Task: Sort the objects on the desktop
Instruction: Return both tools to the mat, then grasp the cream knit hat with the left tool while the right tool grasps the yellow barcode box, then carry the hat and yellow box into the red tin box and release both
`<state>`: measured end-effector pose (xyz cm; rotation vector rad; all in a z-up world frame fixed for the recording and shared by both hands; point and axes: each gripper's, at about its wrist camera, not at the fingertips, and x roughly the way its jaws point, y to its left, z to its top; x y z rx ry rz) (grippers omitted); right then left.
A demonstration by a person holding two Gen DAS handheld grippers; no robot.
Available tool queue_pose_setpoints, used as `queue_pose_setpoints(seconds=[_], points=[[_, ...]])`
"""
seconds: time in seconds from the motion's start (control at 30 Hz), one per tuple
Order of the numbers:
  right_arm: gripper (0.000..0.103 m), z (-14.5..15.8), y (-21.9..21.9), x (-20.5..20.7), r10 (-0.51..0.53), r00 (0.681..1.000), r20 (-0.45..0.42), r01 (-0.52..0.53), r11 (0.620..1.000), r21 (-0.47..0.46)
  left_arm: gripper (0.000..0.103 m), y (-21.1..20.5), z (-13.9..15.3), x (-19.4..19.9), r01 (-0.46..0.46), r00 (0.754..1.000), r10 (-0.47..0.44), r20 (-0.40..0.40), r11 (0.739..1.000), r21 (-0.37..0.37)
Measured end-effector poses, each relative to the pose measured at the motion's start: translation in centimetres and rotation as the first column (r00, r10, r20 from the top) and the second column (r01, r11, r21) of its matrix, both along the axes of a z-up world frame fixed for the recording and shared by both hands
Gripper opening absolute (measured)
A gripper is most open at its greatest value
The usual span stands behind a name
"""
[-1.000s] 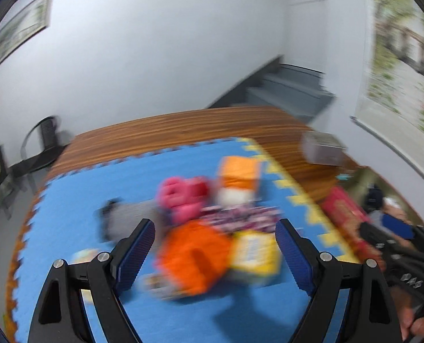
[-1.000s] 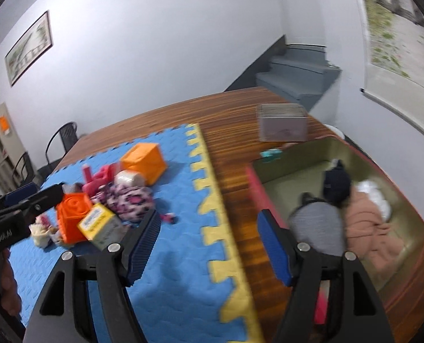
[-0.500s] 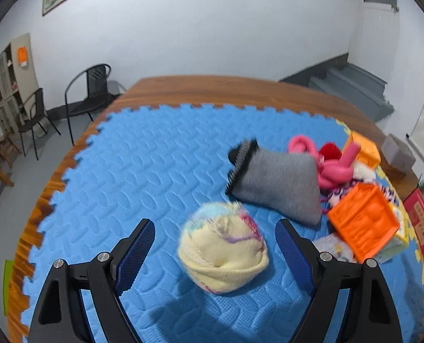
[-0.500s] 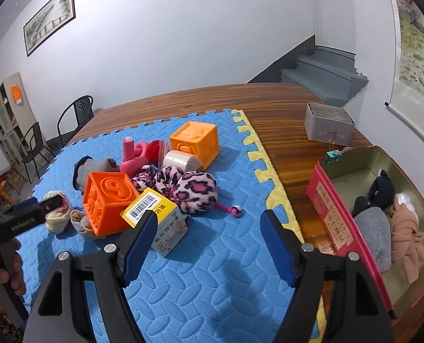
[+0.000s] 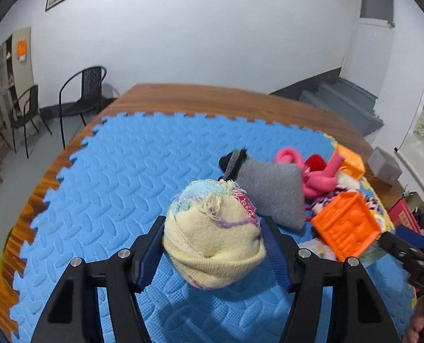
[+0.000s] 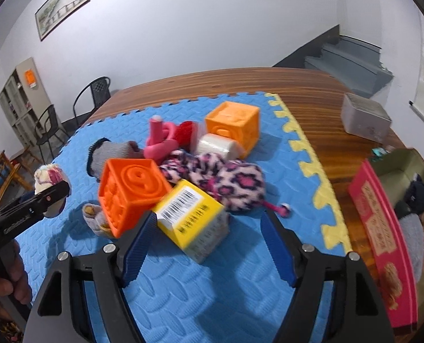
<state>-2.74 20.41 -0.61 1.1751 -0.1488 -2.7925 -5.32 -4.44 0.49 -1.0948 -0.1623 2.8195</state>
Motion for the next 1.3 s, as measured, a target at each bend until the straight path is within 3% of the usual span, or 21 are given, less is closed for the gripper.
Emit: queue_pose_setpoints(seconds=[0.33,0.4,0.7,1.03,1.3], points=[[0.078,-1.9,-2.0,-1.7,0.041,0.998,0.040,-0.043,0.996,0.072,0.067,0.2,-0.1,0.1,0.036,0.999,-0.037,0.016,0.999,0.024],[0.065,-2.2,-2.1,-1.9,0.041,0.998,0.045,-0.045,0.996,0.083,0.067,0.3,-0.2,0.2,0.041,0.999,-0.041,0.017,0.999,0.020],[0.065,-1.0,-3.5,-0.2,0.048,0.997,-0.056,-0.036,0.979,0.198,0.067,0.6,-0.6,0.2,0.038,0.999,-0.038,0.024,0.999,0.006],[0.065,0.4,-1.9,1.0,0.018,0.995,-0.102,-0.001,0.987,0.158,0.067,1.7,-0.4,0.8,0.035,0.999,-0.035,0.033,0.999,0.000],[0.065,1.3,0.9,2.5,-0.033,0.990,-0.136,0.049,0.992,0.113,0.067,4.9,0.8,1.8,0.083,0.996,-0.083,0.018,0.996,-0.010]])
